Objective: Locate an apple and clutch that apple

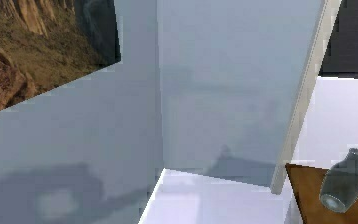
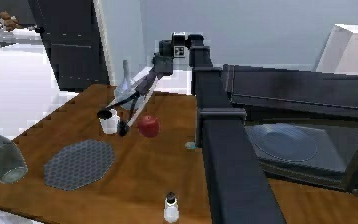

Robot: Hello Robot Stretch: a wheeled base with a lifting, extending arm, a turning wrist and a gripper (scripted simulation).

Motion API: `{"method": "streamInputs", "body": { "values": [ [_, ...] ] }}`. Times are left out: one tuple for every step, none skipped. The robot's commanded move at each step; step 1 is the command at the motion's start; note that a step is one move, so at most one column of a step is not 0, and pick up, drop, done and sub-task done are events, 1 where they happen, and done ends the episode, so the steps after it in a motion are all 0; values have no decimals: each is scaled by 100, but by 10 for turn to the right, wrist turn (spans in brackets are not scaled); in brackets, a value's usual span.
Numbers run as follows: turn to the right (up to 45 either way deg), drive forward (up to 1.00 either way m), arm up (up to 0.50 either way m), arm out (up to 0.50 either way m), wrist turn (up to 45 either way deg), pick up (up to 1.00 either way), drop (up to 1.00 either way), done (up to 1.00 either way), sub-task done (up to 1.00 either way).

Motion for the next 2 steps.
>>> {"method": "streamInputs", "body": {
  "values": [
    [0,0,0,0,450,0,0,0,0],
    [0,0,0,0,450,0,0,0,0]
  ]
}}
